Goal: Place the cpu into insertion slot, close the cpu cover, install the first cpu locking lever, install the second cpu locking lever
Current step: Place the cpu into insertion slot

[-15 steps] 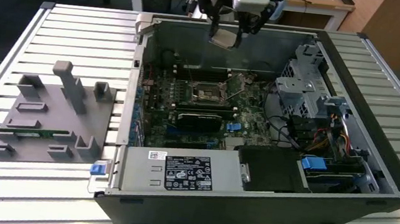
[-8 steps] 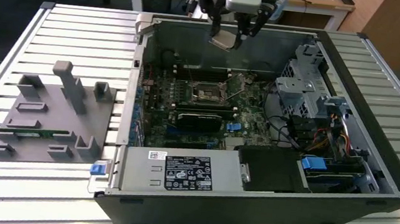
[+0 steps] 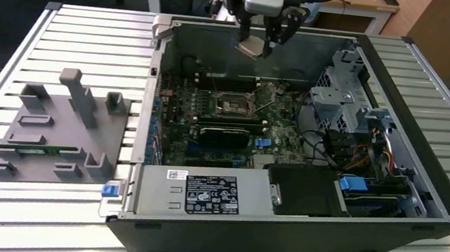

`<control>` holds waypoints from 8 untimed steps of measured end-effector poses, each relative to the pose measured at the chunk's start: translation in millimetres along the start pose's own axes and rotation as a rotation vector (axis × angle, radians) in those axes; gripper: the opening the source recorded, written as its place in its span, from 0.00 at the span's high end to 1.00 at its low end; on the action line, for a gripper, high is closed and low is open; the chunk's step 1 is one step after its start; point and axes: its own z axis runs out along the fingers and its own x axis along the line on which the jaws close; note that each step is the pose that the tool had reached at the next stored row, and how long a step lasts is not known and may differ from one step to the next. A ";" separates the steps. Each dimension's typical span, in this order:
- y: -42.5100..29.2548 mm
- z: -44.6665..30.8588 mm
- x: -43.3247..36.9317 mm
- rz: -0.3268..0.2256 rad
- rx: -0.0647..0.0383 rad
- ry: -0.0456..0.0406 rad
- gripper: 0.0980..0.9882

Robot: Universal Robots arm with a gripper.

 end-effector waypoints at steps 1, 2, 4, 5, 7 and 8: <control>0.0 0.4 0.0 0.015 0.000 -0.0013 0.50; -0.1 0.8 0.0 0.031 -0.001 -0.0026 0.50; -0.2 1.5 0.1 0.061 -0.001 -0.0052 0.50; -0.3 1.9 0.1 0.076 -0.001 -0.0065 0.50; -0.4 2.7 0.2 0.103 -0.002 -0.0088 0.50; -0.4 3.1 0.2 0.117 -0.002 -0.0100 0.50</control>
